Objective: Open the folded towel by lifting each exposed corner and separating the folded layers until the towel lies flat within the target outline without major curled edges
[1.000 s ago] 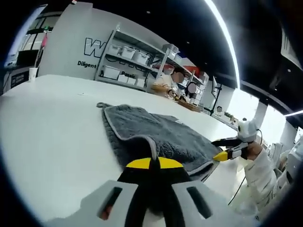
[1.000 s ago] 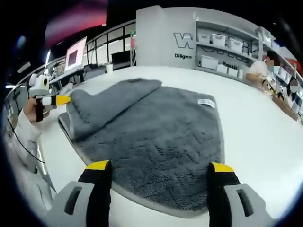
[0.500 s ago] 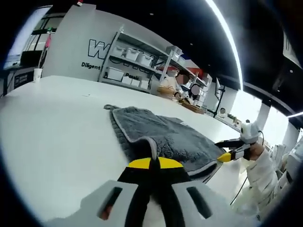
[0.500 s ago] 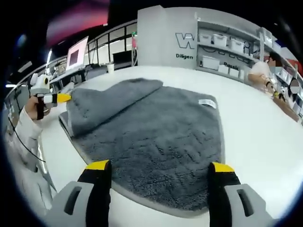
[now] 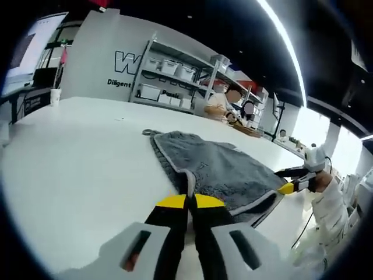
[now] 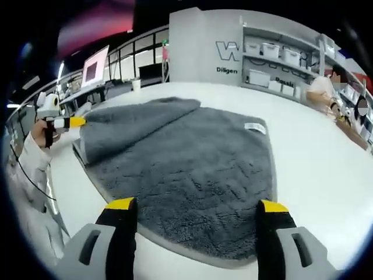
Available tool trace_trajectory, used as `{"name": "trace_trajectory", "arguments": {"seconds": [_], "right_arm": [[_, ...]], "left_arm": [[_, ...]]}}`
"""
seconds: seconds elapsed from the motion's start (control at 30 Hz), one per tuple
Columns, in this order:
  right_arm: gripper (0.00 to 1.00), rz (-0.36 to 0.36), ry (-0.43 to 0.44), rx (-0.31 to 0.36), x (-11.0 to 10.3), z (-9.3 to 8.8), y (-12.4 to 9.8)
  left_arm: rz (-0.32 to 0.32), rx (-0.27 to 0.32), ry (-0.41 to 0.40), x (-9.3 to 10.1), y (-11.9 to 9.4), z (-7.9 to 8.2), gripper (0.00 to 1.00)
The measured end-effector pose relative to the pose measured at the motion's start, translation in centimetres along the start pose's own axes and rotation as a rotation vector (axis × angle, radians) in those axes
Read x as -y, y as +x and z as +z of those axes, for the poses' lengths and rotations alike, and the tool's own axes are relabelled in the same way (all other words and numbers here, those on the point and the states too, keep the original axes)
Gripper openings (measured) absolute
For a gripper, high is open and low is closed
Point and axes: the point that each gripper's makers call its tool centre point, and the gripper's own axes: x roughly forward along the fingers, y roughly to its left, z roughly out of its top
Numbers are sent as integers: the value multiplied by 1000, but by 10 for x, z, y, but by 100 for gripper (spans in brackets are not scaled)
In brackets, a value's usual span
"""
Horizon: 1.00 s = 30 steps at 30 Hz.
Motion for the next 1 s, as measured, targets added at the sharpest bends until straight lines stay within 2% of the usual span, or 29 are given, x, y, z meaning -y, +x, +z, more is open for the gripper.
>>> {"name": "trace_trajectory", "arguments": {"seconds": [0.37, 0.47, 1.0], "right_arm": [[83, 1, -2, -1, 0, 0, 0], [83, 2, -1, 4, -1, 0, 0], [84, 1, -1, 3, -1, -1, -1]], "left_arm": [[61, -65, 96, -14, -8, -8, 2], [96, -88, 129, -22, -10, -11, 2], [206, -109, 157, -57, -29, -10, 2]]}}
